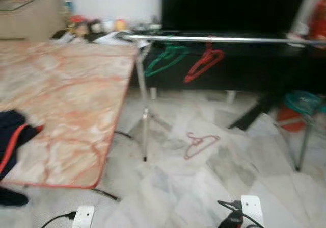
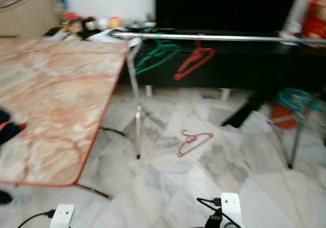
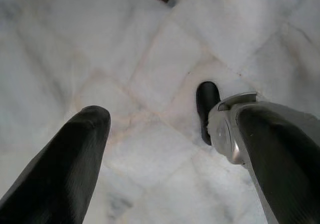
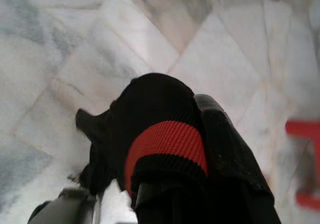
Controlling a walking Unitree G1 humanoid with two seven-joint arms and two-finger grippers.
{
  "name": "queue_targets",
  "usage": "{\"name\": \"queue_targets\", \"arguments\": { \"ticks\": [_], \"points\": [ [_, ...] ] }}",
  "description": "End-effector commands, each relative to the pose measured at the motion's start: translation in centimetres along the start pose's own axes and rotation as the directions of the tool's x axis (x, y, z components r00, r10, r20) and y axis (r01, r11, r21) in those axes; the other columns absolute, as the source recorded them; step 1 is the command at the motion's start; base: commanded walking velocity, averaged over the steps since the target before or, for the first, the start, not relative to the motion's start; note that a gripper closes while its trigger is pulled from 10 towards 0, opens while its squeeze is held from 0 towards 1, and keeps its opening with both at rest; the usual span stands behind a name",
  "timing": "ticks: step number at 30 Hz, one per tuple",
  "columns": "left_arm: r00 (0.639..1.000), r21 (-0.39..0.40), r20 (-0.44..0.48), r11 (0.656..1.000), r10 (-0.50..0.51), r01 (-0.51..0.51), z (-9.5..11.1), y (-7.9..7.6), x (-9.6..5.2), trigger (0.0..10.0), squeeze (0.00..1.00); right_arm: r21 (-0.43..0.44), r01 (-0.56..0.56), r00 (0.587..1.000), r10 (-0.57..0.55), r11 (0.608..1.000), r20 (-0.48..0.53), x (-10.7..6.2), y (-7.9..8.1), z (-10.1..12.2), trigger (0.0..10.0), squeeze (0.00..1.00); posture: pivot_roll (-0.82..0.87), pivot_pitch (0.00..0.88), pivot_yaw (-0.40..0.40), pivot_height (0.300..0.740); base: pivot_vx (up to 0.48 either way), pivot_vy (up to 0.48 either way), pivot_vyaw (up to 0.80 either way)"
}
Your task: Hang hanger
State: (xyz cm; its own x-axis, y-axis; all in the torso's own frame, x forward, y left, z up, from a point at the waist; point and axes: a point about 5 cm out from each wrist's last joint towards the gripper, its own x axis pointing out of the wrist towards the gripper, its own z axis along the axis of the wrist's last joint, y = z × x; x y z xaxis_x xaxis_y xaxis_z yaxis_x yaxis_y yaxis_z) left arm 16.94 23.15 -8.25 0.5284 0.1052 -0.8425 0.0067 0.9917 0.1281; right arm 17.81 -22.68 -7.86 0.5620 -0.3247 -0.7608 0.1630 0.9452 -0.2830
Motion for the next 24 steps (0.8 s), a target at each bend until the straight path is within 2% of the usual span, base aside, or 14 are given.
{"name": "queue_targets", "arguments": {
  "ticks": [1,6,11,19,24],
  "points": [
    [1.000,0.024,-0.020,1.000,0.004,-0.003,-0.39,0.28,-0.08,10.0,0.00,0.011,-0.011,1.000,0.011,1.000,0.024,0.05,0.60,0.81,10.0,0.00,-0.11,0.000,-0.044,0.740,0.000,0.000,0.80],
    [1.000,0.024,-0.019,1.000,0.004,-0.003,-0.38,0.29,-0.08,10.0,0.00,0.013,-0.015,1.000,0.015,1.000,0.022,0.05,0.63,0.79,10.0,0.00,-0.10,0.000,-0.044,0.740,0.000,0.000,0.80],
    [1.000,0.023,-0.019,1.000,0.003,-0.003,-0.39,0.27,-0.08,10.0,0.00,0.013,-0.019,1.000,0.018,1.000,0.019,0.06,0.61,0.77,10.0,0.00,-0.10,0.000,-0.045,0.740,0.000,0.000,0.45],
    [1.000,0.021,-0.019,1.000,0.002,-0.002,-0.42,0.22,-0.08,10.0,0.00,0.009,-0.019,1.000,0.018,1.000,0.018,0.06,0.55,0.73,10.0,0.00,-0.10,0.000,-0.047,0.740,0.000,0.000,0.80],
    [1.000,0.022,-0.020,1.000,0.001,0.000,-0.44,0.20,-0.08,10.0,0.00,0.015,-0.026,1.000,0.025,1.000,0.013,0.06,0.57,0.67,10.0,0.00,-0.11,0.000,-0.047,0.740,0.000,0.000,0.22]
  ]
}}
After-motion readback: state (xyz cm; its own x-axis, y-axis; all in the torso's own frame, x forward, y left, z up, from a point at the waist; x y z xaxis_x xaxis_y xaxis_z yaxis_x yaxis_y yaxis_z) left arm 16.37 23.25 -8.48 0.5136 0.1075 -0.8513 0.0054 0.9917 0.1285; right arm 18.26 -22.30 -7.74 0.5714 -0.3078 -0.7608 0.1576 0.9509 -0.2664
